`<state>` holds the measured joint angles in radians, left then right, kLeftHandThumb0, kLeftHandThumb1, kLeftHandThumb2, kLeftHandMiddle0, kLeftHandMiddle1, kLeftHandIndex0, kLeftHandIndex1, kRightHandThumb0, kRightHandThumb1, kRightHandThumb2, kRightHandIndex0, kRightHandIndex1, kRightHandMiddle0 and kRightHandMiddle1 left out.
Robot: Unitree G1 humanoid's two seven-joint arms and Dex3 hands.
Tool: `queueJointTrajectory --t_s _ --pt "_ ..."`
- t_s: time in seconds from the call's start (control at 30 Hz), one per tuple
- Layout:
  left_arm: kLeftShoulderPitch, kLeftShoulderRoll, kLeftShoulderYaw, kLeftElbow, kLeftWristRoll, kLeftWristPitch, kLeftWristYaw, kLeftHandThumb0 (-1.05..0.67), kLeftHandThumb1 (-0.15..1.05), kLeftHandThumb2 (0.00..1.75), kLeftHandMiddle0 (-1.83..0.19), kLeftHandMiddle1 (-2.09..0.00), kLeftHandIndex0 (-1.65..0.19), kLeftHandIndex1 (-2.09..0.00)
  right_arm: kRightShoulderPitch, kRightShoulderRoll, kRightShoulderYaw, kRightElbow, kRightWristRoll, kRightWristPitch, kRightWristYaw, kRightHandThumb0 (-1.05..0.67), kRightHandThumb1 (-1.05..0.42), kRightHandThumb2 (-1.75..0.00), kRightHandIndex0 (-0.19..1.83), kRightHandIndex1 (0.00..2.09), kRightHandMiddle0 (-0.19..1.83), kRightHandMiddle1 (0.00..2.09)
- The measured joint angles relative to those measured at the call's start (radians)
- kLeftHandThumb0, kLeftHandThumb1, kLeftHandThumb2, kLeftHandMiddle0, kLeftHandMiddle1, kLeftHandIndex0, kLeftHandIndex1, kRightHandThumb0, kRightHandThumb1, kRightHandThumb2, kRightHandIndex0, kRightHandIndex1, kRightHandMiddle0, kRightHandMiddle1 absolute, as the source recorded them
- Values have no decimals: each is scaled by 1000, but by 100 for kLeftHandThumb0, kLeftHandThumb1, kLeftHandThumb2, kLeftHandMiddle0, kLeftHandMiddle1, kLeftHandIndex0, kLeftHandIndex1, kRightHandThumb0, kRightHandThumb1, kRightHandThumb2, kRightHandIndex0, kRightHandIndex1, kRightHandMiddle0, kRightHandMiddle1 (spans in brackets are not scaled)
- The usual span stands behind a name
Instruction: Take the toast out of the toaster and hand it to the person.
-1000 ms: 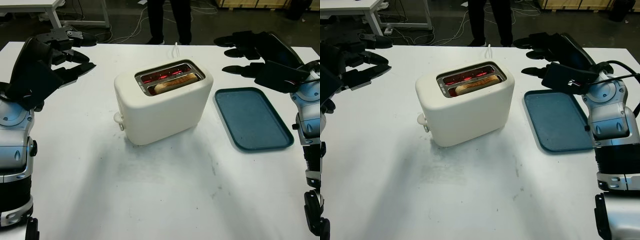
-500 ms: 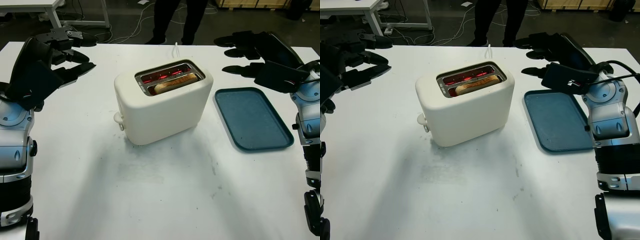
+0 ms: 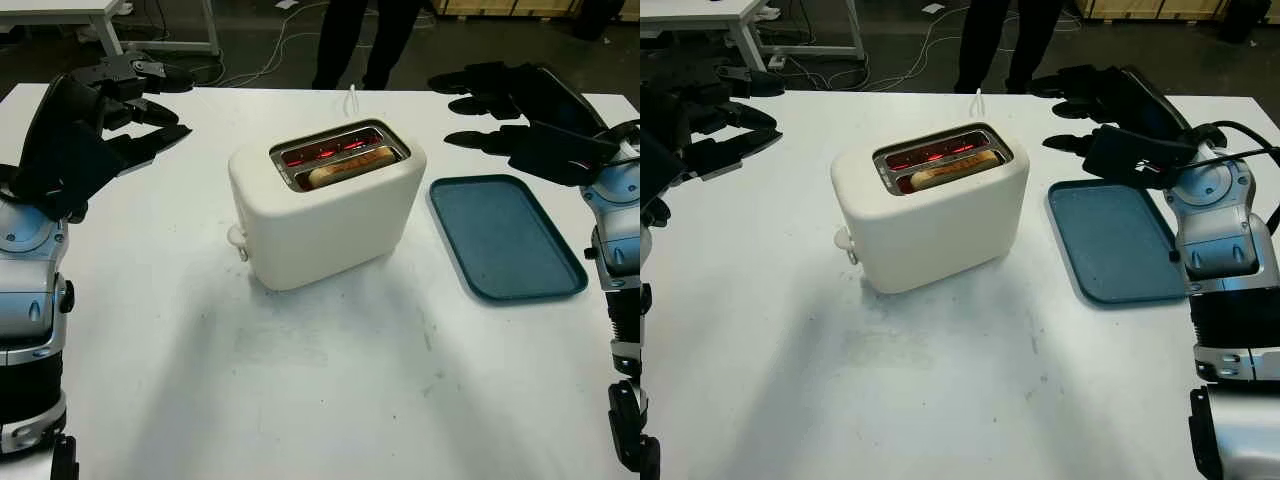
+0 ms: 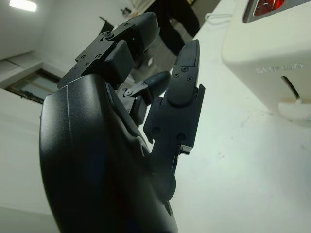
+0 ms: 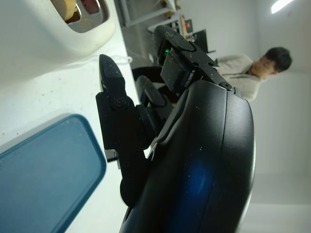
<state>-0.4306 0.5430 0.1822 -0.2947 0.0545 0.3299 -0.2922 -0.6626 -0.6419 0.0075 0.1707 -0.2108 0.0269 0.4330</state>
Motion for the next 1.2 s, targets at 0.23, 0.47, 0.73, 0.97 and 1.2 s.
queueJointTrajectory --t_s 0.23,0.47,0.73,0.97,1.2 --pt "0 0 0 0 0 0 0 -25 92 8 -45 -96 -60 -47 0 0 0 0 0 0 0 -24 -92 -5 68 2 62 1" --pt "0 0 0 0 0 -1 0 -24 92 9 -44 -96 -59 -47 0 0 0 -2 -2 0 0 -24 -92 -6 68 1 62 1" --pt "0 0 -1 0 1 -1 0 -25 92 8 -46 -97 -59 -48 0 0 0 0 1 0 0 -24 -92 -6 68 1 62 1" --pt "0 1 -2 0 1 -2 0 -24 92 8 -45 -95 -58 -48 0 0 0 0 0 0 0 -23 -92 -6 68 1 62 1" --pt "0 0 -2 -1 1 -2 0 -25 92 8 -45 -95 -58 -48 0 1 0 0 5 -1 0 -17 -91 -3 69 2 63 1"
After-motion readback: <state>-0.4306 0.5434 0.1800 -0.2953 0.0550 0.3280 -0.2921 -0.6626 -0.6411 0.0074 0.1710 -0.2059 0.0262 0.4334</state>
